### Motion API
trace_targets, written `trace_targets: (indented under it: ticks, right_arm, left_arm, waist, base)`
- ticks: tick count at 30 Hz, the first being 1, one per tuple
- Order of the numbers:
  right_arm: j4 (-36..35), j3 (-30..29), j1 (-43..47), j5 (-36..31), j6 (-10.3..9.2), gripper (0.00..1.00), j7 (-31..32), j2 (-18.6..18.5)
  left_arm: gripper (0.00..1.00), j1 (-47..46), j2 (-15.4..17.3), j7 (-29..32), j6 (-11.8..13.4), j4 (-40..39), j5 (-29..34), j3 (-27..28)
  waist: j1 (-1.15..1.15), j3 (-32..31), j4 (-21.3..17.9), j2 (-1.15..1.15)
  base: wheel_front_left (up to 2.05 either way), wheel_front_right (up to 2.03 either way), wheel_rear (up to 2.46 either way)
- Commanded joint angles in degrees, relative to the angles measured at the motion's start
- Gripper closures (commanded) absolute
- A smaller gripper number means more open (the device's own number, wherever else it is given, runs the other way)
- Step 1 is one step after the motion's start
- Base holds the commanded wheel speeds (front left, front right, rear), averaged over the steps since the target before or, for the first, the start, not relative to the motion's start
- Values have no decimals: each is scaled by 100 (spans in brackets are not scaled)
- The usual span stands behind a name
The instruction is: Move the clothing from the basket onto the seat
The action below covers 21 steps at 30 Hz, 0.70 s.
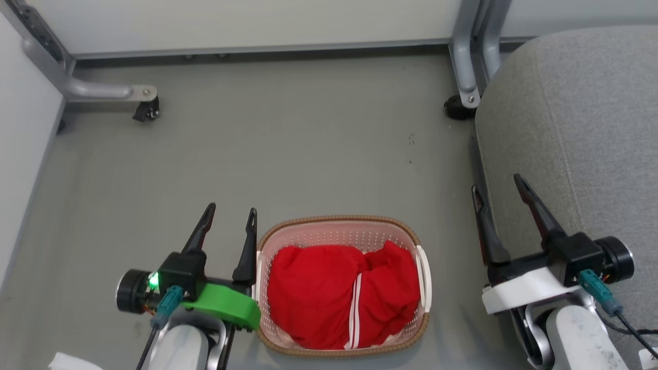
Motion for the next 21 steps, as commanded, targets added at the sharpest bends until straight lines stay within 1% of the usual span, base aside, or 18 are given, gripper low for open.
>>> trace_targets:
  ticks: [1,7,10,13,16,18,21]
  right_arm:
    - [-60,-42,-203,-34,1,0,-18,-46]
    - [-277,-233,-740,-100,1,0,-18,-88]
    - [-407,-289,-998,-136,1,0,-18,-115]
    - [-536,-346,-1224,-174,1,0,-18,-82]
    - [-640,-388,-1395,-208,1,0,-18,-49]
    - [-715,-359,-1501,-265,1,0,-18,-37]
    - [-833,-319,-1688,-329,1,0,-18,-18]
  left_arm:
    - [0,-290,26,-5,-40,53,20,-34]
    - [0,-1140,28,-4,-205,575,120,-369]
    - [0,-1569,31,-2,-284,1144,322,-617]
    - [0,-2095,104,-5,-323,1668,420,-870]
    - [0,-2430,152,-3,-335,2196,483,-1129]
    - [0,-2732,160,-2,-340,2607,476,-1429]
    - [0,-3200,187,-5,-338,3011,279,-1749]
  waist:
    - [0,934,-33,0]
    - [0,1746,-126,0]
    - [0,2135,-237,0]
    - [0,2511,-393,0]
    - [0,2840,-531,0]
    - [0,3070,-628,0]
    - [0,3455,-773,0]
  base:
    - [0,0,0]
    - [0,0,0]
    - [0,0,0]
    - [0,0,0]
    - [0,0,0]
    - [0,0,0]
    - [0,0,0]
